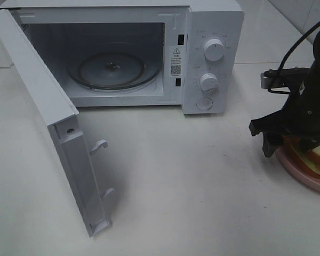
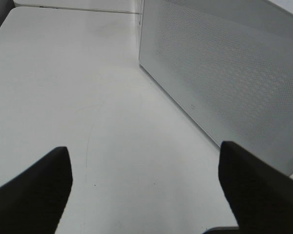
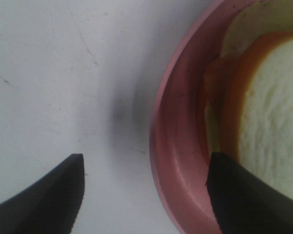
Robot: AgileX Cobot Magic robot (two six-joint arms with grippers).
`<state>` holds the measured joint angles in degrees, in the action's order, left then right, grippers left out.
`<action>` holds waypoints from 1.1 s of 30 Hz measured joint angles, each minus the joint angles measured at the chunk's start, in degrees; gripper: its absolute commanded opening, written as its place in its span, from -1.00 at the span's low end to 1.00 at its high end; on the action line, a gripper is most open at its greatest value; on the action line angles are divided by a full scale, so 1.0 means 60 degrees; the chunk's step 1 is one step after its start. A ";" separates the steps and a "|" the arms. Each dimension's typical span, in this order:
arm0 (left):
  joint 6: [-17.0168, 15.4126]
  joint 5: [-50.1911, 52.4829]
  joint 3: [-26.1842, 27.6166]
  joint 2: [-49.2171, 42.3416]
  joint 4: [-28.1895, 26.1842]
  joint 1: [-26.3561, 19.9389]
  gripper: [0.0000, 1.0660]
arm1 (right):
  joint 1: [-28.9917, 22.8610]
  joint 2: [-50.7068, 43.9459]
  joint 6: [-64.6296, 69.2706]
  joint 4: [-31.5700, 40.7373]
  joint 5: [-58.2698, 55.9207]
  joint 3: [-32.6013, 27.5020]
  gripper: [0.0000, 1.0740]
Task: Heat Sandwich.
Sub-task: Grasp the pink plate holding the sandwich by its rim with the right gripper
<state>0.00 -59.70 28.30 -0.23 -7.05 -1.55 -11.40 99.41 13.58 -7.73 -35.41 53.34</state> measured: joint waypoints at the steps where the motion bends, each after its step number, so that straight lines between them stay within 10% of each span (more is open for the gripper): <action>1: 0.0000 0.0000 0.0000 0.0000 0.0000 0.0000 0.43 | 0.0000 0.0000 0.0010 0.0000 0.0048 0.0000 0.28; 33: 0.0000 0.0000 0.0000 0.0000 0.0000 0.0000 0.43 | 0.0000 0.0888 0.0277 0.0000 0.0315 0.0000 0.23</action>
<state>0.00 -59.70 28.30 -0.23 -7.05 -1.55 -11.40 104.74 15.24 -7.73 -33.52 53.34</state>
